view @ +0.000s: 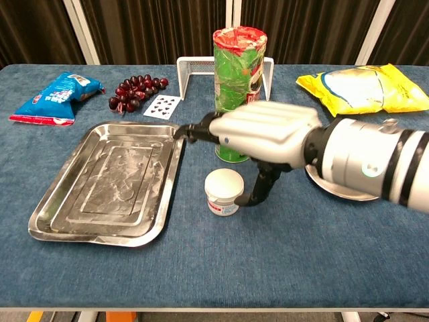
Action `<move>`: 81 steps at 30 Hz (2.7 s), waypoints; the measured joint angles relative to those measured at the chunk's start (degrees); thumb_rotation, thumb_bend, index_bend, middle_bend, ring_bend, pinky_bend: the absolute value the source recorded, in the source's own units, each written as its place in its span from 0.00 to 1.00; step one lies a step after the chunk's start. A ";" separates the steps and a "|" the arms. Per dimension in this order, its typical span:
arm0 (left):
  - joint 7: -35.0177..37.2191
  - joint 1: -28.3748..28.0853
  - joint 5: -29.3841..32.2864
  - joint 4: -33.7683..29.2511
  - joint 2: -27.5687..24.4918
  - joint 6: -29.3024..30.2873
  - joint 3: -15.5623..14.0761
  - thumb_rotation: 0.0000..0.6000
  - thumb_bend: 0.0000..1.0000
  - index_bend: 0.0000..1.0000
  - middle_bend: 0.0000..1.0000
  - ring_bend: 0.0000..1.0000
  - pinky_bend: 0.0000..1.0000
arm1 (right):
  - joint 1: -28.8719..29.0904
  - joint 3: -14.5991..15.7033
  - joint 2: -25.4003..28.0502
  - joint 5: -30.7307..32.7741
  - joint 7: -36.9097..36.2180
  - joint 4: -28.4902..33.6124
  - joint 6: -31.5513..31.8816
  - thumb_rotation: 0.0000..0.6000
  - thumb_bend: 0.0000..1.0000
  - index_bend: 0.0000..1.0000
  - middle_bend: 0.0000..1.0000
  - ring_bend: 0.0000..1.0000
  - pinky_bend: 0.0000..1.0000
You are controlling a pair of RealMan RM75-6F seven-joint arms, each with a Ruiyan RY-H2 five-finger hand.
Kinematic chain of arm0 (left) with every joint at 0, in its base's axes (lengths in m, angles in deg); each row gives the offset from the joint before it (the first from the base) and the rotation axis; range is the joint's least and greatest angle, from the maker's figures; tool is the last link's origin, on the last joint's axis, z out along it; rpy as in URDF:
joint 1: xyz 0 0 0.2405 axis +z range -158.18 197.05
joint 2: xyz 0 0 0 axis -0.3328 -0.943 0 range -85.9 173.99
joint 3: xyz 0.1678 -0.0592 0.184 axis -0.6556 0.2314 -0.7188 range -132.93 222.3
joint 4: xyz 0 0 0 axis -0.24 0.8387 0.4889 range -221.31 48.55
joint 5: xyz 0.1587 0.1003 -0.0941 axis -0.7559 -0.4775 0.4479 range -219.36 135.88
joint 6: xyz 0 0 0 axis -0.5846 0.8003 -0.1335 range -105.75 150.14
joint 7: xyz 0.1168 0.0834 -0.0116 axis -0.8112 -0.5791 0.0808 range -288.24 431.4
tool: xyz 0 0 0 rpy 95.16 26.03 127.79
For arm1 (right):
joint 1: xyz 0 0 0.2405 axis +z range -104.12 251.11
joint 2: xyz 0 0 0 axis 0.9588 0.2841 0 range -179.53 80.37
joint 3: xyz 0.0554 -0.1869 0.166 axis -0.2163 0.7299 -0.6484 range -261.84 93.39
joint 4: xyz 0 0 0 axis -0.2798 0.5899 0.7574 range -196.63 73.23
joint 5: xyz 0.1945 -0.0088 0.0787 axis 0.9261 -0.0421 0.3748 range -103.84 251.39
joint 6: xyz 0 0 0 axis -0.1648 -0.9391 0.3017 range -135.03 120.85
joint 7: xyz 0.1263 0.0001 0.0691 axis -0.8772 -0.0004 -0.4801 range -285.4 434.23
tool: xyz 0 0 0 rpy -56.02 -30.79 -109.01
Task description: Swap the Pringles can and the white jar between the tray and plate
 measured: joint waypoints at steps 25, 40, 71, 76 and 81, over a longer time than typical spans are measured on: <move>-0.64 -0.22 -0.72 -1.80 -1.15 -2.04 0.28 1.00 0.00 0.24 0.23 0.14 0.35 | 0.57 -10.06 12.12 -1.49 -5.81 6.50 9.25 1.00 0.10 0.00 0.08 0.00 0.10; -0.22 -0.10 -0.47 -1.35 -1.00 -2.44 0.60 1.00 0.00 0.24 0.23 0.14 0.35 | 8.15 -9.89 8.27 16.46 -0.14 0.46 4.01 1.00 0.15 0.20 0.24 0.20 0.38; -2.73 -2.85 -1.78 -4.52 -1.65 -4.35 1.90 1.00 0.00 0.24 0.23 0.14 0.35 | -5.11 -3.46 26.16 2.93 -8.59 12.75 17.25 1.00 0.22 0.42 0.41 0.37 0.55; -3.67 -3.21 -1.81 -5.28 -1.60 -4.58 1.94 1.00 0.00 0.24 0.23 0.14 0.35 | -8.21 -1.01 28.03 0.45 -12.68 11.95 17.23 1.00 0.22 0.42 0.41 0.37 0.55; -3.98 -3.27 -1.53 -5.25 -1.47 -4.62 1.91 1.00 0.00 0.24 0.23 0.14 0.35 | -9.06 -0.06 28.08 0.27 -12.72 11.19 16.10 1.00 0.22 0.42 0.41 0.37 0.54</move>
